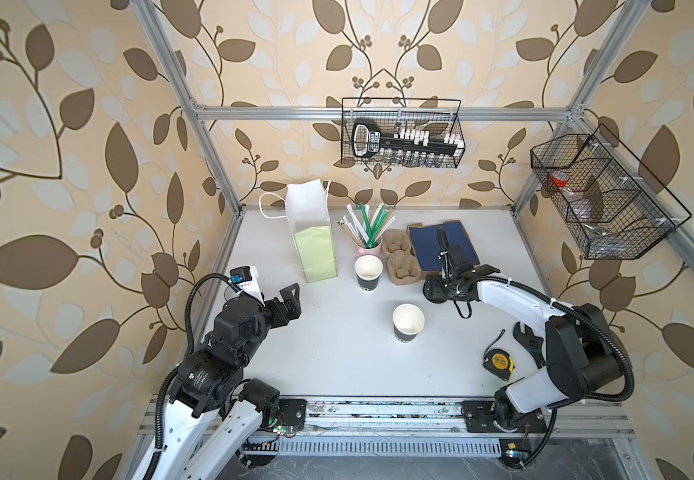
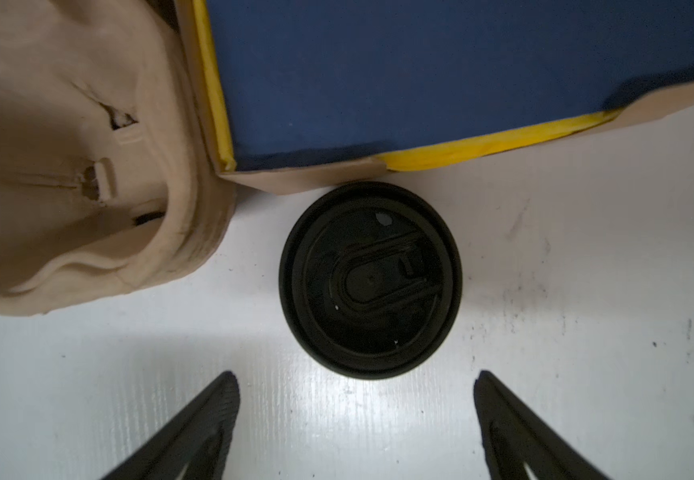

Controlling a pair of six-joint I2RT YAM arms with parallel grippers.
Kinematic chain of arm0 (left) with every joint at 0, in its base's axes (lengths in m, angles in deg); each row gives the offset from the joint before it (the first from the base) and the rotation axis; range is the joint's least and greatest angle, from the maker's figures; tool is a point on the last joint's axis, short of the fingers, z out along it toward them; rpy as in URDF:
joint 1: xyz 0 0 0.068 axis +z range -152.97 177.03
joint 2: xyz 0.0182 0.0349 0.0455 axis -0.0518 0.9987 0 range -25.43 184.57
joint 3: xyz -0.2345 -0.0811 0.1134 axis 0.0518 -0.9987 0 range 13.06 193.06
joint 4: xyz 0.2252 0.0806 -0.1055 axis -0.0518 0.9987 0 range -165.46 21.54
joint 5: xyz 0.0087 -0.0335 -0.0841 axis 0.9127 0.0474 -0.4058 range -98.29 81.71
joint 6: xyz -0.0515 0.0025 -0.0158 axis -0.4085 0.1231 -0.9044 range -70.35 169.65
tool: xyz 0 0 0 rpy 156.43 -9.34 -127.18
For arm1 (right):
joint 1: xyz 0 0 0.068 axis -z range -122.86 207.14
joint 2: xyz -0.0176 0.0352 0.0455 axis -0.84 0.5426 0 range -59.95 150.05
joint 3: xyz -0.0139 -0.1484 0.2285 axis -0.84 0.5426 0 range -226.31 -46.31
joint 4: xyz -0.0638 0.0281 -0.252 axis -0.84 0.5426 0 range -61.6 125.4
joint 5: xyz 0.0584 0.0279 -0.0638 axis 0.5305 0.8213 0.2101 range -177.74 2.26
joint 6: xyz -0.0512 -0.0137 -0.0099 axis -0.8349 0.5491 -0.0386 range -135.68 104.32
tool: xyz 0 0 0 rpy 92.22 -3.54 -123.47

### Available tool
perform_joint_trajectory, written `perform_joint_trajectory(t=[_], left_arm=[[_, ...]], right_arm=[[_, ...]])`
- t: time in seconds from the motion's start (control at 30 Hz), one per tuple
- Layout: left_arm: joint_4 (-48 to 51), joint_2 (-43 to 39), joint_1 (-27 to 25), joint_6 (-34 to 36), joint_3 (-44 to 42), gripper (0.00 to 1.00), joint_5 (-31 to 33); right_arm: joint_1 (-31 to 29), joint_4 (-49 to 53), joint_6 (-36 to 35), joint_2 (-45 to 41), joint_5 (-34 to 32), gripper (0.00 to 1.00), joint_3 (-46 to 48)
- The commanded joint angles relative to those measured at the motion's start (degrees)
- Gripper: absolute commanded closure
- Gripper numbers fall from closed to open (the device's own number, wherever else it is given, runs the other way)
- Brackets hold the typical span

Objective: Pack the takeout coffee

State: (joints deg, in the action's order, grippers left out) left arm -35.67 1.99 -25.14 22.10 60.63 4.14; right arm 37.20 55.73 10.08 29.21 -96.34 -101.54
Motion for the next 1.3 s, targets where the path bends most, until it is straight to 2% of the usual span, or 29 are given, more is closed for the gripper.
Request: perform_joint_trajectory(t=[0.0,0.13,0.4,1.27], left_arm=[[-2.26,0.21,-0.41,1.1,-0.29,0.01,-0.3],[-2.26,0.18,-0.41,1.26,-0.29,0.01,-0.3],[-2.26,0.28,-0.41,1.36,-0.29,0.01,0.05],[-2.52,0.79,-0.43,1.55,-0.3,0.01,0.32]], right_arm=[[0.6,-1.52,0.43,1.89,-1.09,0.14,-2.56],[0.89,-1.37,-0.11,4.14,-0.9,0.18,-4.2],[1.04,-1.57,-0.09,7.5,-0.93,0.19,-5.94],[2.1,-3.52,-0.11,10.19,1.93,0.24,-5.85]])
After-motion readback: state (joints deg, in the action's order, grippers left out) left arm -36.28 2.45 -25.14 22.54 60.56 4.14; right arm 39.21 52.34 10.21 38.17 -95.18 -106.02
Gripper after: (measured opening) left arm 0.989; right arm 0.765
